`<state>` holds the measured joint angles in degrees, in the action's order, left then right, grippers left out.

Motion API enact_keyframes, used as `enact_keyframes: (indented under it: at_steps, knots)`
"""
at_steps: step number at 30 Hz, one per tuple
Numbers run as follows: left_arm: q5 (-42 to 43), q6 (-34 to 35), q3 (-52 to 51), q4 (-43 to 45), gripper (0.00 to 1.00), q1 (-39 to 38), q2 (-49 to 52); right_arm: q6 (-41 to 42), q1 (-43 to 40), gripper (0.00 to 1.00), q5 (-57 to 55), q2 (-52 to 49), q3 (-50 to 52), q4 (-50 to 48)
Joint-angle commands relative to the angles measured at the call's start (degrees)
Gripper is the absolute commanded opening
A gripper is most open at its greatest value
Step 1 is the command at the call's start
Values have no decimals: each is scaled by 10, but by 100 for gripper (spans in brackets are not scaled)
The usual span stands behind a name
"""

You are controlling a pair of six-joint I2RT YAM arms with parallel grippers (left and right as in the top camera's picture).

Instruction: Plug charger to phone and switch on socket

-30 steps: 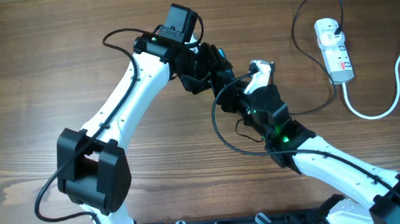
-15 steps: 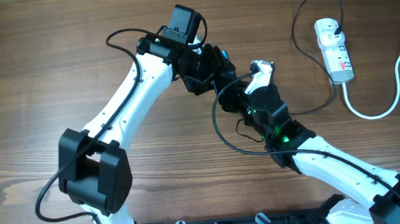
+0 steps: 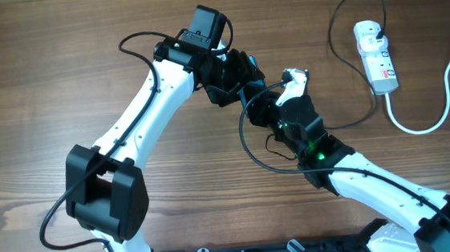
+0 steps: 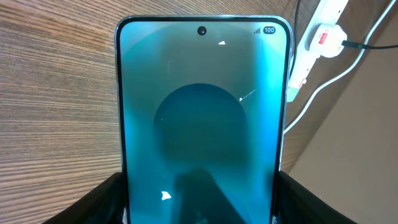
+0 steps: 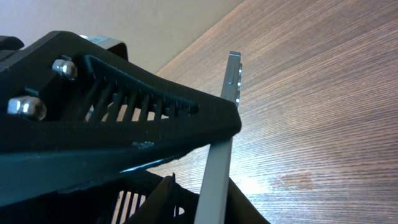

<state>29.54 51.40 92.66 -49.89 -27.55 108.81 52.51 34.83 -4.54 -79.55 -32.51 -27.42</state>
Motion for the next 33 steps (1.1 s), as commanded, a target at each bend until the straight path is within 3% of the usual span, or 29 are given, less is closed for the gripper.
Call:
enact_keyframes:
  at_steps: [1,19,33]
  knots:
    - [3,3,15,2,39,-7,-5,2,4,21,20,-2,-13,-10]
    - [3,3,15,2,39,-7,-5,17,4,6,23,-2,-13,-11]
    - [3,0,15,-5,45,-7,-5,47,3,5,32,-1,-13,-19]
